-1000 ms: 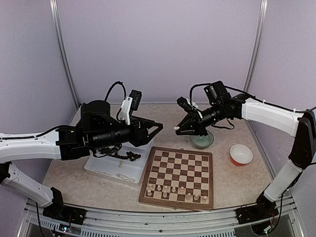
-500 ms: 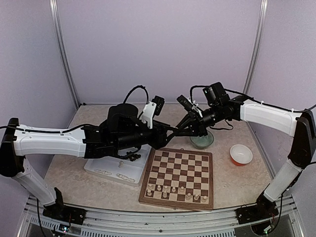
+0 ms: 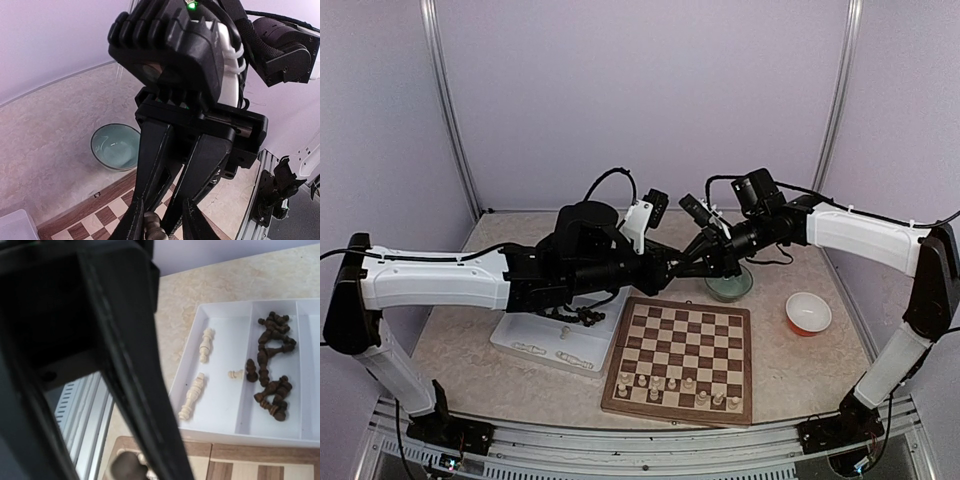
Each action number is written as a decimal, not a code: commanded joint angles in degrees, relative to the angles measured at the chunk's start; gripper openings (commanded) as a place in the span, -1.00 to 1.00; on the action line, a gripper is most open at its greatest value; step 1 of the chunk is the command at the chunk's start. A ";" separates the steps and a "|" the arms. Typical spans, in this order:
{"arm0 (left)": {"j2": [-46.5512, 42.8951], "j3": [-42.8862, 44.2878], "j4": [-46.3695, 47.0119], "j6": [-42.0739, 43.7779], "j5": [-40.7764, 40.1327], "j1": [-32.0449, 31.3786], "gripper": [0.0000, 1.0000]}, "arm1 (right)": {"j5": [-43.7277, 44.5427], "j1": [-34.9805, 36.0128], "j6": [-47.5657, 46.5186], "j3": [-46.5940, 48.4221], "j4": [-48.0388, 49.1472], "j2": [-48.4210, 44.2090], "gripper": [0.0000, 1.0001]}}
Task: Set up the chess pieces on the board
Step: Pass from the right arm to the left
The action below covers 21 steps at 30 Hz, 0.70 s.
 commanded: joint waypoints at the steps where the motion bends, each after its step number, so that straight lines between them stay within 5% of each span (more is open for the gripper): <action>1: 1.00 2.42 -3.30 -0.22 -0.53 0.05 -0.45 | -1.30 -0.07 -0.09 -0.63 0.46 -0.29 -0.86; 11: -1.64 -0.21 -4.87 -1.52 -2.63 -0.13 -0.47 | -1.64 -0.53 -0.06 -0.96 0.64 -0.51 -0.86; 21: 0.18 0.55 -5.97 -3.67 -1.94 1.04 -0.83 | -1.48 -0.51 -0.24 -1.36 0.87 -0.70 -0.85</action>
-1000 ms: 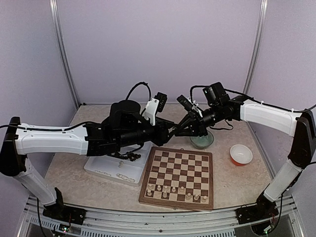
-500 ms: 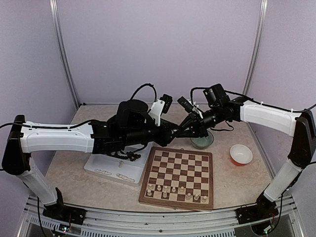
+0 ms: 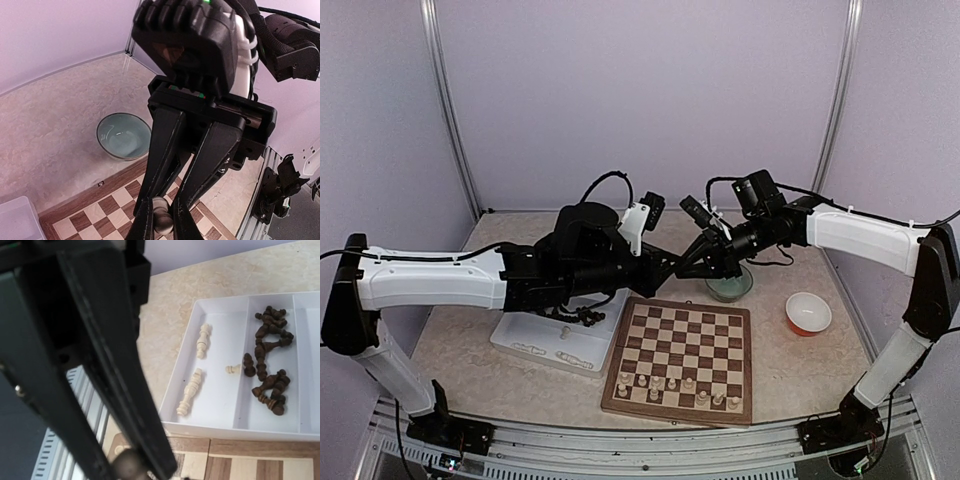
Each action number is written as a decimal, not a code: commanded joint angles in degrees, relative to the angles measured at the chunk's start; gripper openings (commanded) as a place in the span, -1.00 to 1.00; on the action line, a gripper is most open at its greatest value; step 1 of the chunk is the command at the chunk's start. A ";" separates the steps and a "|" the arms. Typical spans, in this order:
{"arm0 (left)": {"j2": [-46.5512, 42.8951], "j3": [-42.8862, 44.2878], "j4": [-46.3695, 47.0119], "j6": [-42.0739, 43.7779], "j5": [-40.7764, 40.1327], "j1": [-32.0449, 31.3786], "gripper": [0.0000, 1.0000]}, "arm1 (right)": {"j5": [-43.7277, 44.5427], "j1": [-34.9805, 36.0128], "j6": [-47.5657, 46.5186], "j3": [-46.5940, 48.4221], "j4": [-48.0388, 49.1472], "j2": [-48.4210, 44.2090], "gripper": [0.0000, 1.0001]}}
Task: Set up the chess pieces on the board
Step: Pass from the right arm to the left, then place the pawn at f2.
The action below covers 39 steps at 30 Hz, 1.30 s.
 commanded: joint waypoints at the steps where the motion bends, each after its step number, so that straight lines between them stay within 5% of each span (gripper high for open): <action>1: 0.96 0.46 -2.25 -1.07 -0.42 1.01 -0.85 | -1.40 -0.38 -0.89 -0.82 0.77 -0.90 -0.82; 7: 0.36 4.38 -10.85 1.08 -0.37 1.46 -0.87 | 3.50 -2.41 -8.47 -1.68 -4.78 -3.92 -0.11; 11: 0.50 6.75 -19.00 1.80 2.45 1.42 -0.87 | 8.51 -8.05 -12.22 -5.86 -5.48 -8.09 0.09; 20: 11.02 15.49 -29.79 6.04 12.30 -1.07 -0.87 | 21.05 -20.65 -9.89 -9.60 -0.33 -14.09 0.18; 30: 26.54 32.33 -40.68 13.26 18.81 -3.94 -0.87 | 24.17 -22.24 -9.48 -11.42 1.90 -14.09 0.21; 39: 34.49 38.64 -47.44 16.58 18.79 -6.19 -0.87 | 23.90 -22.24 -10.70 -11.68 1.63 -13.74 0.22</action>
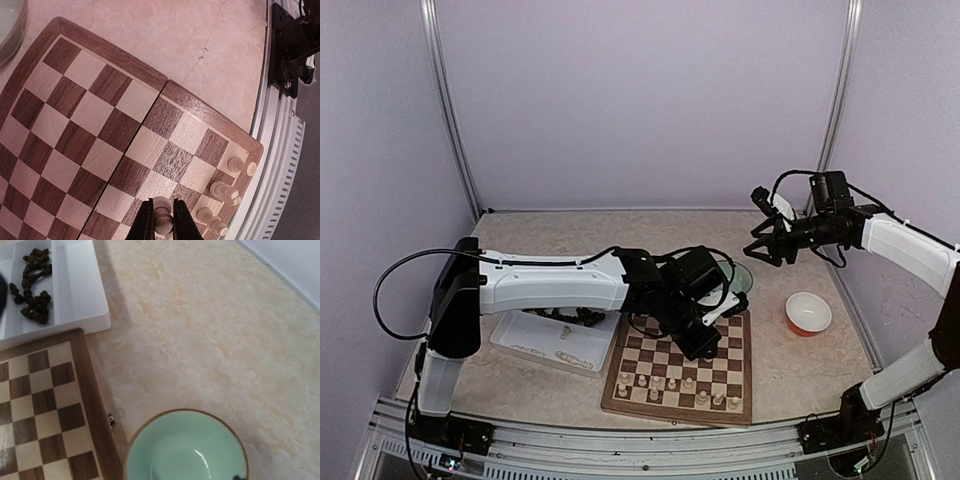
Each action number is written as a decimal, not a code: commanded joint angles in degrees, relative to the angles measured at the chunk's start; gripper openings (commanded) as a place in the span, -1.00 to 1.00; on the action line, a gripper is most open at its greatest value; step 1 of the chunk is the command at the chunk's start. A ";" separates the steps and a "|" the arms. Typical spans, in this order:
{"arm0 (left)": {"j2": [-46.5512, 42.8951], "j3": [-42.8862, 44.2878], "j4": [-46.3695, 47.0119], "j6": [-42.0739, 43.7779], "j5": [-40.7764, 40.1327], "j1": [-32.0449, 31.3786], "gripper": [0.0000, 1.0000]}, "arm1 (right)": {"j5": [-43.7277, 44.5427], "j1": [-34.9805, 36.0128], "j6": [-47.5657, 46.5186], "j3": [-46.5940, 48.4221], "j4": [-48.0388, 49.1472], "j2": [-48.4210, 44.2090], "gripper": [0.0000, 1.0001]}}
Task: Set up the chess pieces on the board
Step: Place the pawn at f2.
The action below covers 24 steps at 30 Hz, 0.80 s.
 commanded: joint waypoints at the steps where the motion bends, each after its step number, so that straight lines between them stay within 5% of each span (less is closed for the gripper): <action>1: 3.11 3.08 -4.64 2.54 0.80 -1.15 -0.87 | -0.26 -0.63 -0.56 -0.71 0.70 -0.12 0.22; 24: 7.67 4.75 -6.95 3.97 1.88 -3.60 -0.85 | -2.15 -0.63 -0.78 -0.39 -0.11 0.69 0.23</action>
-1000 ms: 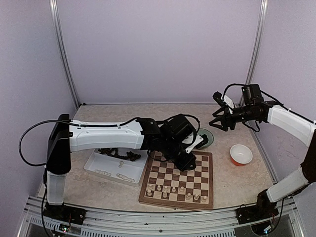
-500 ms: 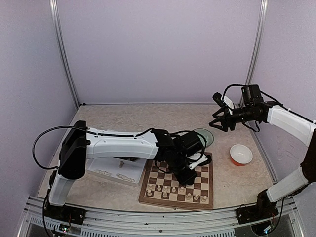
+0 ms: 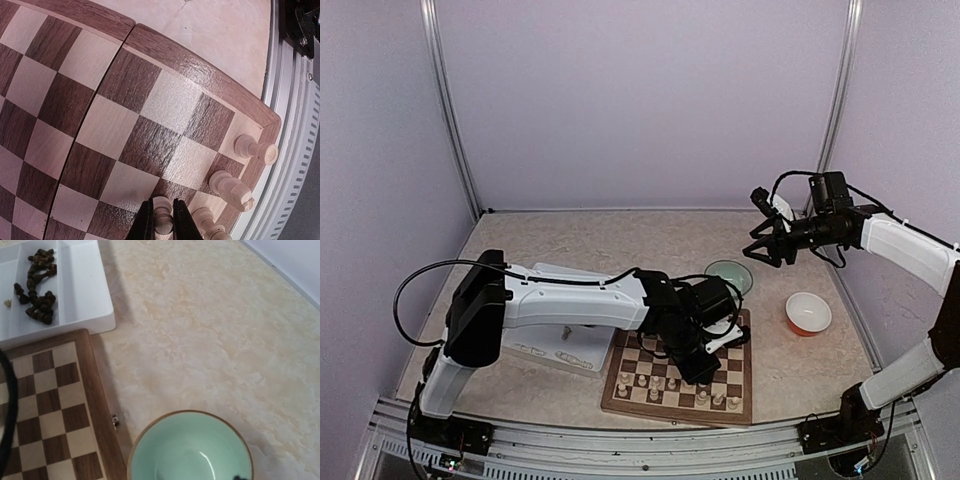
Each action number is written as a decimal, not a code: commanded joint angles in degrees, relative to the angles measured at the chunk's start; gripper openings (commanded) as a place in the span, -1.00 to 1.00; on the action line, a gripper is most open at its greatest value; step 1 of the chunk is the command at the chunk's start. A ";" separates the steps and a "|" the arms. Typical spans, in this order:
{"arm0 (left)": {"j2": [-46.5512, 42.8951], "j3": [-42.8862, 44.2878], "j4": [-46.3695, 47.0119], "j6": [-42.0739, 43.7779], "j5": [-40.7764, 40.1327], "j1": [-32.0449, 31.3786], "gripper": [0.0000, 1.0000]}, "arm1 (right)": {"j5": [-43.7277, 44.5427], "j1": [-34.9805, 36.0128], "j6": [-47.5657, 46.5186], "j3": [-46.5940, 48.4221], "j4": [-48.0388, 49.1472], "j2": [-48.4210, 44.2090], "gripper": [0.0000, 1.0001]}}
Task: Set up the chess pieces on the board
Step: Place the pawn at f2.
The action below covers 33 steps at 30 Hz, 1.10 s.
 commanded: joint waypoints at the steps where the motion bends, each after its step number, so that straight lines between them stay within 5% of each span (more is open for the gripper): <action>1: 1.52 2.33 -1.18 1.08 1.41 -0.69 -0.85 | -1.25 -0.56 -0.52 -0.38 -0.09 0.41 0.23; 23: 2.76 3.88 -3.26 1.63 3.18 -0.96 -0.66 | -1.54 -0.56 -0.56 -0.26 -0.41 0.70 0.23; 33: 0.38 3.60 -2.96 1.66 -1.36 -0.88 -0.42 | -1.85 -0.56 -0.52 -0.13 -0.56 0.61 0.24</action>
